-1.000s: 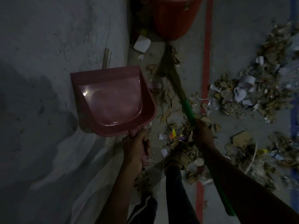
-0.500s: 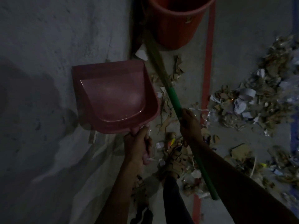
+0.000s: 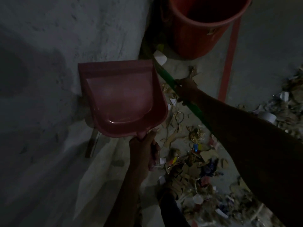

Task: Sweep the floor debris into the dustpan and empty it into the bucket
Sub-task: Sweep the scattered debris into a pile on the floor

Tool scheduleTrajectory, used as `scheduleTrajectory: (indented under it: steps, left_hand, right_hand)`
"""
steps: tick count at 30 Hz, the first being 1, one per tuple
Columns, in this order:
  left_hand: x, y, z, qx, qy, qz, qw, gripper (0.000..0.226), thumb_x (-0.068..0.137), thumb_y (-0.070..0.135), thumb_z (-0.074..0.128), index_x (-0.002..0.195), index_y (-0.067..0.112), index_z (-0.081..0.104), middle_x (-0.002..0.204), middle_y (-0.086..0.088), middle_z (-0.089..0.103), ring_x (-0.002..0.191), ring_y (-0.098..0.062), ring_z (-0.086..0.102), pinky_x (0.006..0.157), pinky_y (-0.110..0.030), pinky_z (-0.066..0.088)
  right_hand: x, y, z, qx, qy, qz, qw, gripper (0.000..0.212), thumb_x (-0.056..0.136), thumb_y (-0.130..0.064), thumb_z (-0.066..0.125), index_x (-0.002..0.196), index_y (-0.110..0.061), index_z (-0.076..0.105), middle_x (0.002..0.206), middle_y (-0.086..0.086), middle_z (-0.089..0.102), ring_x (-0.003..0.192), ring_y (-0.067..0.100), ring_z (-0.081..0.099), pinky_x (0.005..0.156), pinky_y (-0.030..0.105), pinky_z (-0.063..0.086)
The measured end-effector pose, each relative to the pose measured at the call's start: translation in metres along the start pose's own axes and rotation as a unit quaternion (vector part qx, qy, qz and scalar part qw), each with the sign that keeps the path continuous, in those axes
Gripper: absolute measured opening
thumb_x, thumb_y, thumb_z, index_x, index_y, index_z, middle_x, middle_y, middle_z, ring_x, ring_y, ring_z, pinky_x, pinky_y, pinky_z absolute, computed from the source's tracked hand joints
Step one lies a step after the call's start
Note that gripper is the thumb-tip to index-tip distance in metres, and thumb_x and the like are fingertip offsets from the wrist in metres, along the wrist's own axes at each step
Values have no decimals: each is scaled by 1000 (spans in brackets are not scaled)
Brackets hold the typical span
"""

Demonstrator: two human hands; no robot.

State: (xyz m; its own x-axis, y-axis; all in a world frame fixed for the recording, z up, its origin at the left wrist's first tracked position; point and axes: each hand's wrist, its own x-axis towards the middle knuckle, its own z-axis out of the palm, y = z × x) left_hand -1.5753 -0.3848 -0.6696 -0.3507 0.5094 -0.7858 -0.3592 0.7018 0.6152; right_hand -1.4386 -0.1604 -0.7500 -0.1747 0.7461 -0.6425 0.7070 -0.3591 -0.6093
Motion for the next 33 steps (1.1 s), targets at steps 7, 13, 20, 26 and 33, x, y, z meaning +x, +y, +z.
scheduleTrajectory:
  steps: [7, 13, 20, 26, 33]
  left_hand:
    - [4, -7, 4, -16, -3, 5, 1000, 34, 92, 20, 69, 67, 3, 53, 53, -13, 57, 31, -18, 44, 35, -20, 35]
    - [-8, -21, -4, -5, 10, -12, 1000, 39, 91, 28, 69, 61, 13, 50, 52, -11, 53, 33, -18, 39, 43, -20, 29]
    - [-38, -40, -9, 13, 7, -19, 1000, 39, 89, 25, 69, 58, 15, 47, 48, -7, 52, 33, -14, 39, 45, -18, 29]
    - [-77, -61, -30, 33, -17, -23, 999, 38, 92, 20, 67, 61, 13, 47, 49, -5, 52, 31, -12, 38, 40, -16, 29]
    - [-115, -98, -66, 66, -23, -2, 998, 36, 90, 20, 70, 62, 11, 50, 57, -10, 51, 32, -13, 40, 36, -17, 31]
  right_hand:
    - [-7, 37, 20, 68, 22, 98, 993, 36, 103, -15, 48, 139, -12, 52, 108, 12, 61, 71, 21, 67, 47, 26, 56]
    - [-79, 107, 47, 36, 28, 94, 995, 45, 102, -9, 44, 147, -18, 46, 84, 3, 58, 45, 9, 61, 38, 20, 49]
    - [-165, 168, 81, 14, 100, 126, 987, 37, 97, -7, 49, 133, -11, 60, 95, 10, 66, 67, 18, 64, 50, 25, 53]
    - [-251, 206, 95, 67, 176, 191, 963, 40, 99, -5, 48, 138, -10, 56, 104, 16, 67, 78, 29, 68, 58, 23, 51]
    - [-323, 260, 111, 79, 265, 250, 928, 37, 95, -5, 50, 130, 0, 58, 91, 18, 65, 75, 32, 63, 60, 39, 53]
